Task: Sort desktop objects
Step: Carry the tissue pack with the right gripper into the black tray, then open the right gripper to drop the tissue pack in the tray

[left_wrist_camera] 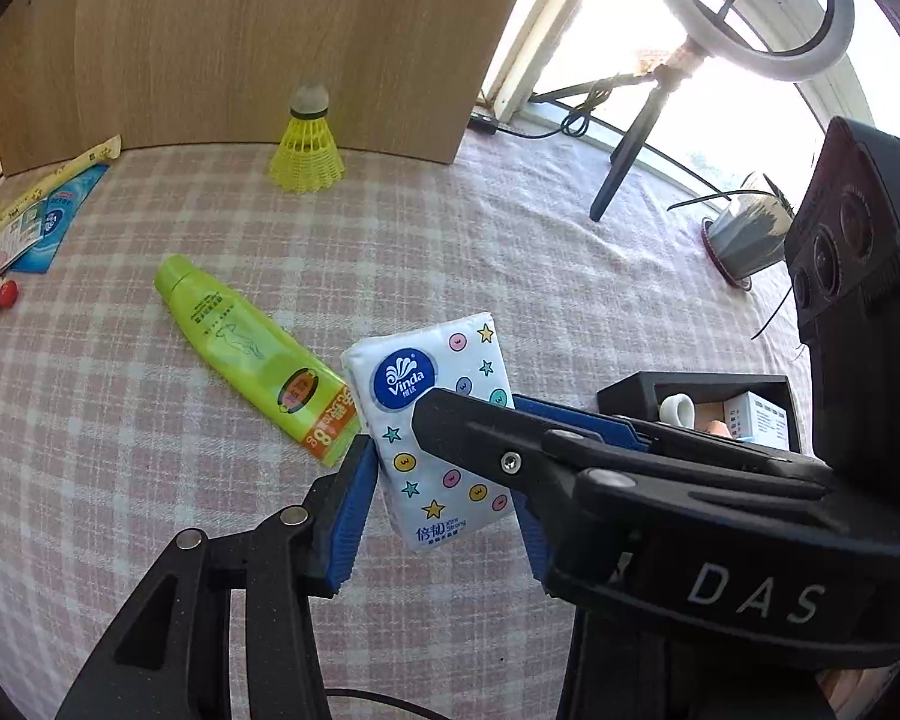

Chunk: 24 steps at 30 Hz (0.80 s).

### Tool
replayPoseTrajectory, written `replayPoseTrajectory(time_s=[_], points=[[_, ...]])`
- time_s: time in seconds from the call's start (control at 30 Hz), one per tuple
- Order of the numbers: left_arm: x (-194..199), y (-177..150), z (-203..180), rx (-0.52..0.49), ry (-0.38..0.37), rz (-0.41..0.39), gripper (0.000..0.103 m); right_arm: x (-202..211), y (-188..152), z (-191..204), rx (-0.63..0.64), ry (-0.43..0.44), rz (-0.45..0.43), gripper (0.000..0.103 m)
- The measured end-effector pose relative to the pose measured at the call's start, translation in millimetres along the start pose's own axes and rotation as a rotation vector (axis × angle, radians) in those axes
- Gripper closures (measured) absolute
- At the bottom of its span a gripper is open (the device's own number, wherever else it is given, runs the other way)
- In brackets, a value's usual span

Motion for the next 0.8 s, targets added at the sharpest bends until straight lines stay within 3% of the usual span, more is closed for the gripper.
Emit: replayPoseTrajectory(time_s=[0.2,0.53,0.8], points=[[1.5,5.0,-70.4,-0.141,-0.055,0.013,0.062,62.6,-17.7,-21.8,-0.050,-0.027,-0.106,0.061],[-17.8,-8.9,-195.3,-0.363,-0.192,0.116,0.062,166.6,-76.7,-102.2,-0.213,-0.121,-0.251,0.061],[-27.7,-22.9,-252.4,-0.483,-0.221,0.163,0.062,215.5,-117.3,-148.5,-0.325,-0.178,-0.321,0.061]])
Point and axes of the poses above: each gripper's, at about its wrist camera, not at the fingertips, and x roughly against the way its jaws point, z to its left, y to its top, the point moved 1 cm from there along -x, roughly the way its jaws point, and after that the axes turned 8 degrees about z, right-handed, at the moved point
